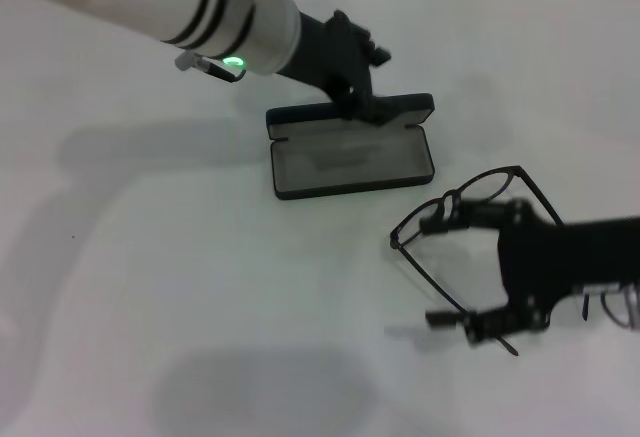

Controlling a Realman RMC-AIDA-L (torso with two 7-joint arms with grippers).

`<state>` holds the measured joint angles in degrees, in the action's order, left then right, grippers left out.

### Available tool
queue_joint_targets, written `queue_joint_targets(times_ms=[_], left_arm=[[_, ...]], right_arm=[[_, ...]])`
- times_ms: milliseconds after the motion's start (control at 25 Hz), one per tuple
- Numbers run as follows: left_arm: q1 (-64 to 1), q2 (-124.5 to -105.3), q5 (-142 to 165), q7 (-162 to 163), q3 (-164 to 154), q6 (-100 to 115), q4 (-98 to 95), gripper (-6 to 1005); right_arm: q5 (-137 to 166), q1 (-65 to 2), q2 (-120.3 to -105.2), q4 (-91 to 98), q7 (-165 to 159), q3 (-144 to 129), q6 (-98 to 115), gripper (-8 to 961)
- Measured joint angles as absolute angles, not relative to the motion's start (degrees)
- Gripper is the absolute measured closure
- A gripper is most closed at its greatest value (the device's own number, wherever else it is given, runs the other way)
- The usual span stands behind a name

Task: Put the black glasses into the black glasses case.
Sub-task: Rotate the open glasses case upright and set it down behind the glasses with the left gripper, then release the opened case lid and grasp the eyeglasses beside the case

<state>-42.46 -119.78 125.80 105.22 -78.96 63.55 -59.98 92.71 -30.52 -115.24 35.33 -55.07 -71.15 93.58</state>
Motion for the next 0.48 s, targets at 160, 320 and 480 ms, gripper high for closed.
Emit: queue_joint_targets(times_ms=[160, 320, 480], left_arm=[[-35.24, -119.77, 108.34, 98.57, -75.57, 63.94, -62.37, 361], [-27.56, -119.61, 88.86, 89.86, -73.08, 66.0, -59.69, 360], [-22.98, -119.65, 78.72, 82.97, -71.37, 69.71, -53.48, 360]], right_arm=[[93.44, -30.57, -115.08, 41.2, -60.43, -66.29, 91.61, 157], [99.95, -33.26, -113.69, 50.63, -72.13, -65.76, 89.46, 163], [114.66, -39.37, -113.32, 58.79, -85.38, -66.1, 88.43, 170]])
